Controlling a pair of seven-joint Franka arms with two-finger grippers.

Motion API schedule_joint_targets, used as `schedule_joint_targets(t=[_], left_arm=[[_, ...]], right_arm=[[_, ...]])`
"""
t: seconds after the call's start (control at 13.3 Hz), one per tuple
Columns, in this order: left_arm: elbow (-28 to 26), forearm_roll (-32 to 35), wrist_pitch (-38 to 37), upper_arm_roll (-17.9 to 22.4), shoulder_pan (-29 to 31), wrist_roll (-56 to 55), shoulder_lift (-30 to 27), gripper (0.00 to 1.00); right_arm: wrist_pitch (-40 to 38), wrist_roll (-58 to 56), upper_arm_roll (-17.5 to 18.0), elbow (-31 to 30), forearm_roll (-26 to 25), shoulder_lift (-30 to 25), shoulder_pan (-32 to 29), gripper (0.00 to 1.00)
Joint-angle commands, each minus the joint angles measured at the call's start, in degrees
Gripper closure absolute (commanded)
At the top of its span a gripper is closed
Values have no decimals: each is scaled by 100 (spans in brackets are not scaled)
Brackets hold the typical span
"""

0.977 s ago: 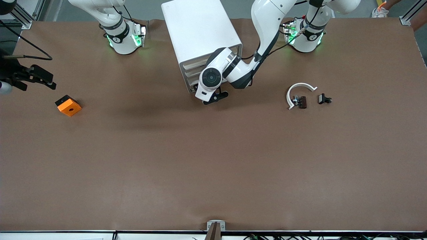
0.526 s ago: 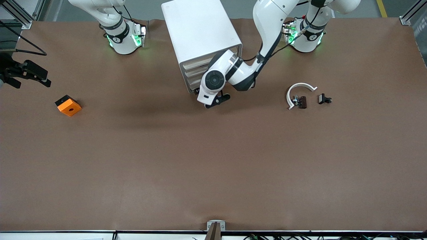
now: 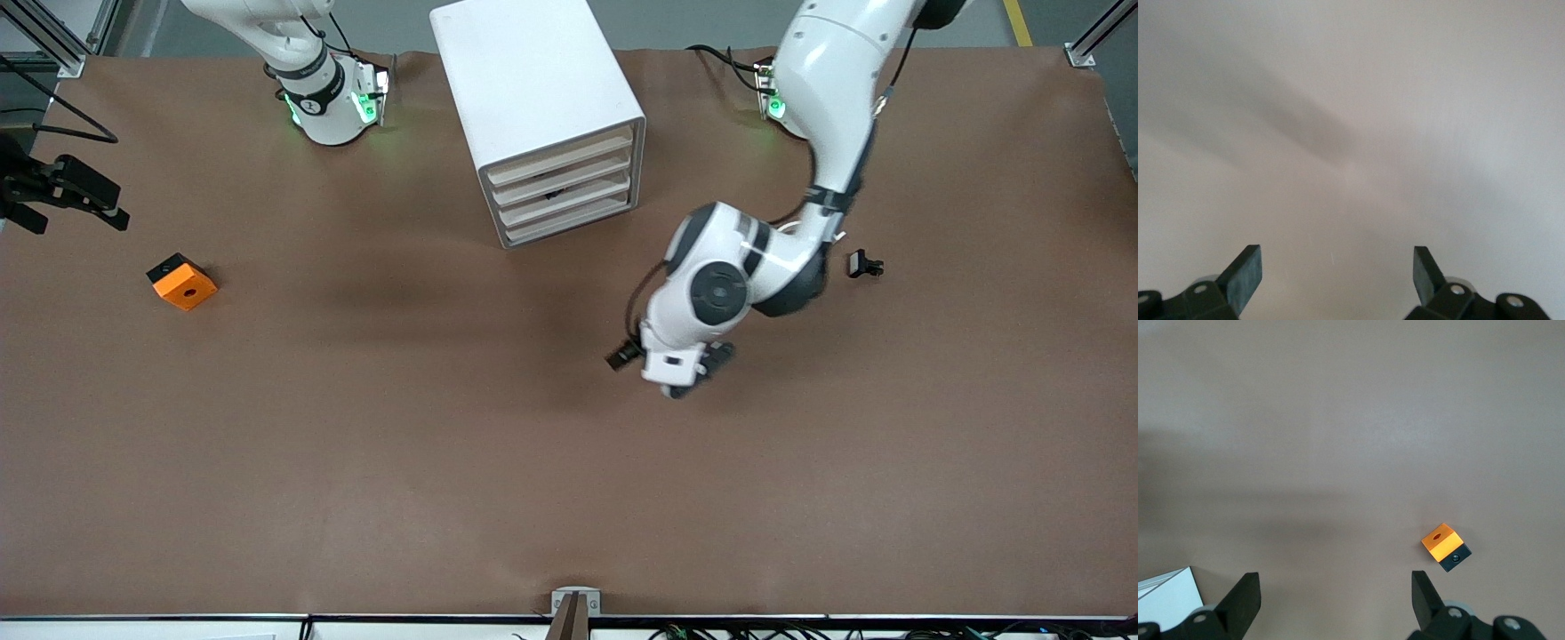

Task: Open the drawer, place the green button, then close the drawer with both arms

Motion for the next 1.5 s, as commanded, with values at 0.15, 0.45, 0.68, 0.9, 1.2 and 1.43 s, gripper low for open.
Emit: schedule_joint_targets(t=[0.15, 0.45, 0.68, 0.9, 1.2, 1.43], left_arm=[[-59, 617, -455, -27, 902, 89, -735, 0], [-58, 907, -684, -27, 1649, 966, -1271, 0], [-41, 916, -1077, -27, 2141, 1800, -1719, 0], [-41, 916, -1858, -27, 2458, 2855, -2317, 0], [-251, 916, -2423, -35, 2687, 3743, -3029, 0], [-654, 908, -2485, -18, 2792, 4868, -3433, 0]], right_arm=[[-75, -47, 26, 104, -83, 19, 47, 0], [-66, -47, 26, 104, -92, 19, 65, 0], [-66, -47, 26, 104, -92, 19, 65, 0], [-66, -47, 26, 130, -92, 19, 65, 0], [-48, -47, 26, 130, -92, 28, 65, 0], [-48, -47, 26, 130, -92, 28, 65, 0]])
